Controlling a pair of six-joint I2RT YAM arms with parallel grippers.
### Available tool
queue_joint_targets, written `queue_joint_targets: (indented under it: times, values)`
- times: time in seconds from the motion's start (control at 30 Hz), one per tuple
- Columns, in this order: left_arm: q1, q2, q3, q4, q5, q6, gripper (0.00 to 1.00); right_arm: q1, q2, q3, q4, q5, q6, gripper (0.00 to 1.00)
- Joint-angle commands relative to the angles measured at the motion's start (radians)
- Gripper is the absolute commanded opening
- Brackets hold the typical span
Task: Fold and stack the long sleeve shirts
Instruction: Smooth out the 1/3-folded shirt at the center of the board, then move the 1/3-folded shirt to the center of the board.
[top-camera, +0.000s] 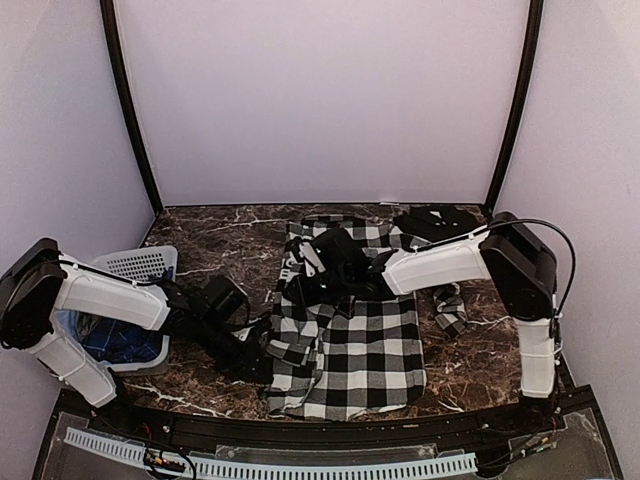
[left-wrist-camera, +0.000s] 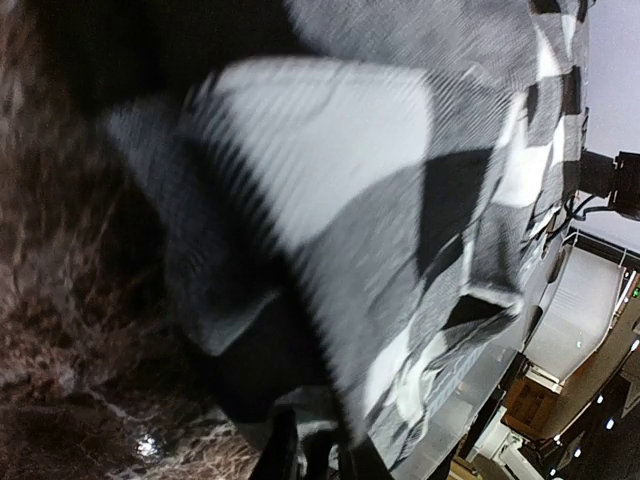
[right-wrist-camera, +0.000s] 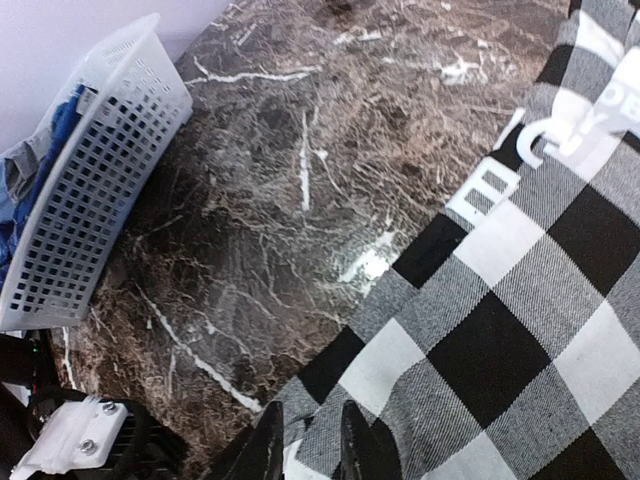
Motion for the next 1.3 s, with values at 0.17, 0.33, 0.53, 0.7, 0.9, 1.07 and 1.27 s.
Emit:
queue_joint_targets:
  times: [0.17,0.33,0.53,0.7,0.9,1.07,1.27]
  values:
    - [-0.003,-0.006,-0.119,0.006,0.039,-0.038,0.12,-0.043,0.139,0.033,0.092,-0.057,0.093,0.18]
    - [-0.003,-0.066,-0.060,-0.113,-0.024,-0.019,0.12,-0.043,0.156,0.043,0.069,-0.065,0.095,0.17]
    - [-0.003,-0.126,0.129,-0.220,-0.081,0.066,0.13,-0.048,0.124,0.059,0.026,-0.045,0.063,0.18]
    - [-0.004,-0.043,0.168,-0.068,0.005,0.052,0.13,-0.052,0.100,0.073,0.002,-0.037,0.056,0.17]
    - [-0.006,0.093,0.270,0.014,-0.009,0.062,0.12,-0.066,-0.006,0.050,-0.034,0.026,0.047,0.17]
    - [-0.002,0.205,0.357,0.070,-0.068,0.055,0.12,-0.111,-0.098,0.018,-0.115,0.097,0.042,0.17]
    - [0.036,0.367,0.480,0.145,-0.132,-0.004,0.09,-0.157,-0.176,-0.039,-0.158,0.126,0.034,0.17]
